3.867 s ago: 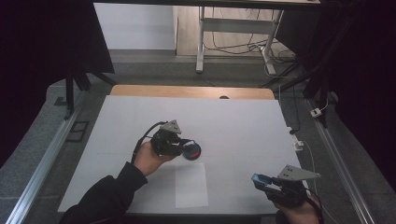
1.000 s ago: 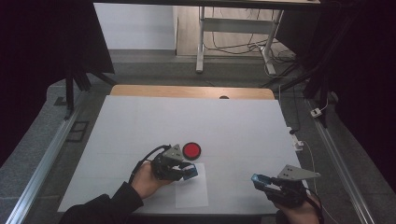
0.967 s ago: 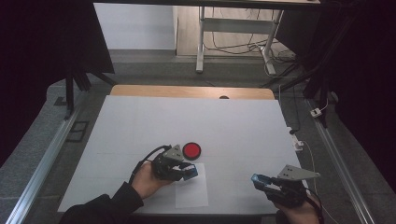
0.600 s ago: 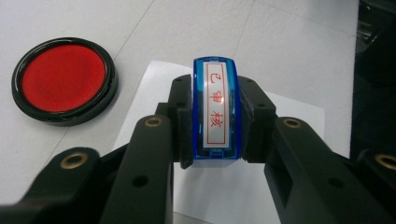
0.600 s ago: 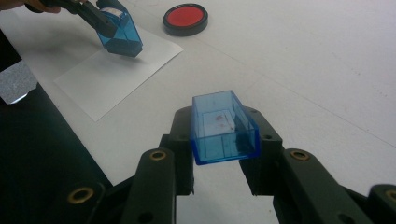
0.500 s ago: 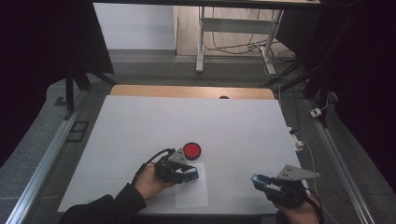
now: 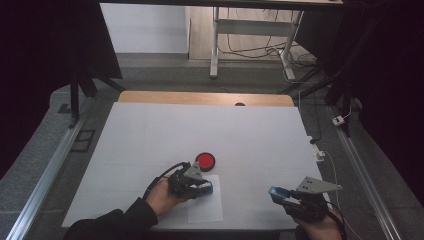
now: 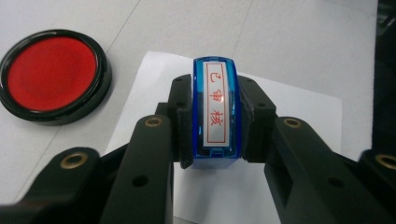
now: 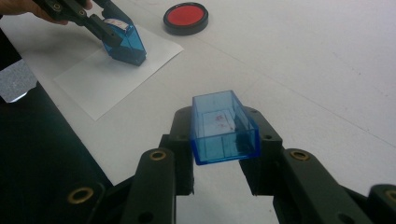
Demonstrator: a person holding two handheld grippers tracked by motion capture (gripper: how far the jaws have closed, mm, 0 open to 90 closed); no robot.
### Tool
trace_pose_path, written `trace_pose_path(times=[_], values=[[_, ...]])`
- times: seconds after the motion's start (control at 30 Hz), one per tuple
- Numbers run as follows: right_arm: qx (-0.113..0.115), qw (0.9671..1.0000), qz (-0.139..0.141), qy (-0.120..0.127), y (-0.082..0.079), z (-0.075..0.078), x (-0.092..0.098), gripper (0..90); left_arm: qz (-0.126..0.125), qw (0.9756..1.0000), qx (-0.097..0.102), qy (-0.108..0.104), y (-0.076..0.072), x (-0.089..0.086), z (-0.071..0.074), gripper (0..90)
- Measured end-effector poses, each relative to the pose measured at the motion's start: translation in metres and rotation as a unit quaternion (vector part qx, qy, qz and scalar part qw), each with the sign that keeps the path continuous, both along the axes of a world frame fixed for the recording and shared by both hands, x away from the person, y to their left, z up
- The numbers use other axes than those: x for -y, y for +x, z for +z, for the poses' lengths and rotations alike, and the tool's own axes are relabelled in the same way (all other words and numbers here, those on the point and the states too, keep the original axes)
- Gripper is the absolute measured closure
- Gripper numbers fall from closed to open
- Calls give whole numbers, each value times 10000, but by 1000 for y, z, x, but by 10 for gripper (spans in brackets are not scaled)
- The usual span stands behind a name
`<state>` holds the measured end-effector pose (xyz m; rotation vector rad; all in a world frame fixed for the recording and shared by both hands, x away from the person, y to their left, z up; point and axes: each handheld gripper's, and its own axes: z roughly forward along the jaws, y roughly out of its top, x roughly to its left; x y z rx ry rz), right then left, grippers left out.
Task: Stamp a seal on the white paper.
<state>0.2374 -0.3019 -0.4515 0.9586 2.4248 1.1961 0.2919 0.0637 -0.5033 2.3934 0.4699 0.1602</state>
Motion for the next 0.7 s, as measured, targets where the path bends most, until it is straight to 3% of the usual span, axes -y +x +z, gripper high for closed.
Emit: trace_pose_path(times=[0.23, 0.5, 0.7], values=[[1, 10000, -6, -31, 0, 0, -1, 680, 58, 9998, -117, -150, 2, -3, -3, 703], [-3, 10000, -3, -41, 0, 0, -1, 680, 153, 9997, -163, -119, 1, 0, -3, 701], [-9, 10000, 8, -30, 0, 0, -1, 680, 201, 9998, -88, -4, -2, 3, -3, 701]])
